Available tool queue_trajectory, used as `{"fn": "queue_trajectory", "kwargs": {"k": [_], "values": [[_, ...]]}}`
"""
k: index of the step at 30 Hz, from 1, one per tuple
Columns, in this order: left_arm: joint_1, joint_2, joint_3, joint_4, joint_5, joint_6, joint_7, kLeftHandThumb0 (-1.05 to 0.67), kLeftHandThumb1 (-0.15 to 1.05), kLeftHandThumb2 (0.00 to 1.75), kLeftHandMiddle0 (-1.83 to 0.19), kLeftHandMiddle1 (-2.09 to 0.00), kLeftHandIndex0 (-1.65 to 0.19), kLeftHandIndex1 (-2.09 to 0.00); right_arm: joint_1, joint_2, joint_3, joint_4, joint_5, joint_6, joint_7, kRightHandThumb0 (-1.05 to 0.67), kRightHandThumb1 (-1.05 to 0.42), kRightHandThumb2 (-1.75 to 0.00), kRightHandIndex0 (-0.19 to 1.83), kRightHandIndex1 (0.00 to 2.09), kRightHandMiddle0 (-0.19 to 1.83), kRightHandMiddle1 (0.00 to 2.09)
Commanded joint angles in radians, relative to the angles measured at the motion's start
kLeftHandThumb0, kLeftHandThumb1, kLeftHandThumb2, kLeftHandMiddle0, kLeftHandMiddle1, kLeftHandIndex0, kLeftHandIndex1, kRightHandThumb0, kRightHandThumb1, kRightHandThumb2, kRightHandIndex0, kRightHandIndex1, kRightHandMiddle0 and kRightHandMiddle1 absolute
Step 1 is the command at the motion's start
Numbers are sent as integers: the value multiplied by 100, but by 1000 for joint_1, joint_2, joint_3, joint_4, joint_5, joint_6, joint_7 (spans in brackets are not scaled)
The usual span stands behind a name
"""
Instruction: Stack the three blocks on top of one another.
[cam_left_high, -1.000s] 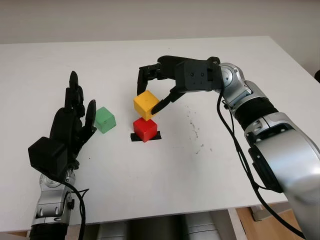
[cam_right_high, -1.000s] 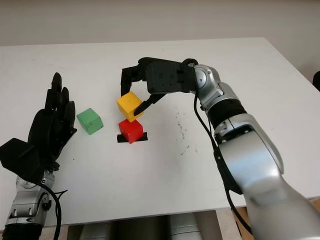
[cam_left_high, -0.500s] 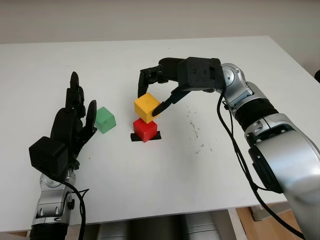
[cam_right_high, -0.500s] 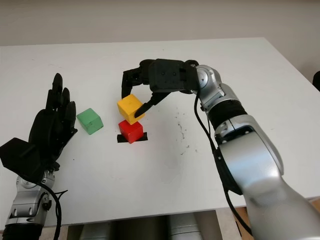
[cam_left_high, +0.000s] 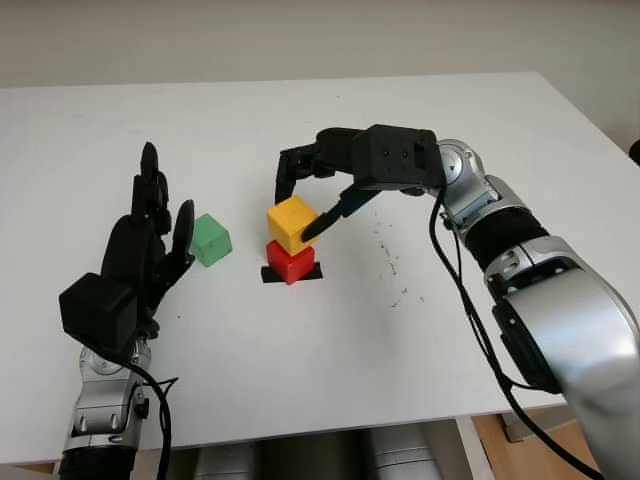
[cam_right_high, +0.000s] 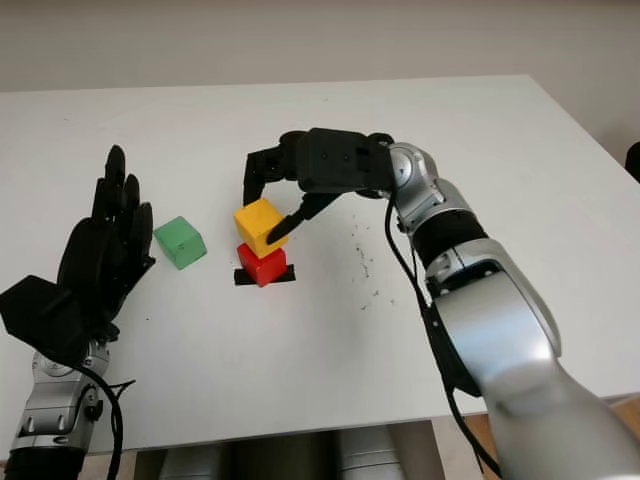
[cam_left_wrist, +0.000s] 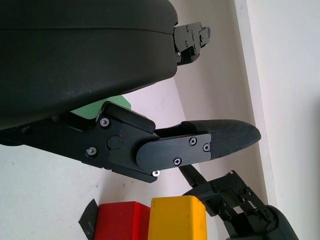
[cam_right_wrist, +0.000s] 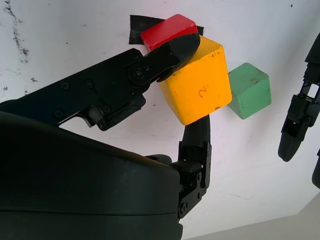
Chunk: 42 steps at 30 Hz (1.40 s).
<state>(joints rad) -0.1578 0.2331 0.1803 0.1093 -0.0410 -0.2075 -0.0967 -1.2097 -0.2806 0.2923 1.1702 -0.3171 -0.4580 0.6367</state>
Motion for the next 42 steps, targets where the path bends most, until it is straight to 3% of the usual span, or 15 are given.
{"fn": "queue_trajectory", "kwargs": {"k": [1, 39, 42], "values": [[8, 1, -1, -20, 4, -1, 4, -81, 105, 58, 17, -6, 18, -5, 7, 8, -20, 13, 16, 7, -1, -49, -90, -5, 29, 5, 44, 152], [15, -6, -6, -25, 20, -12, 14, -82, 105, 58, 16, -5, 17, -5, 35, 10, 15, 8, -56, 3, -29, -57, -90, -5, 29, 5, 43, 155], [15, -6, -5, -23, 20, -19, 16, -82, 105, 57, 15, -6, 17, -6, 32, 6, 27, 2, -69, 9, -23, -66, -89, -5, 26, 4, 28, 137]]}}
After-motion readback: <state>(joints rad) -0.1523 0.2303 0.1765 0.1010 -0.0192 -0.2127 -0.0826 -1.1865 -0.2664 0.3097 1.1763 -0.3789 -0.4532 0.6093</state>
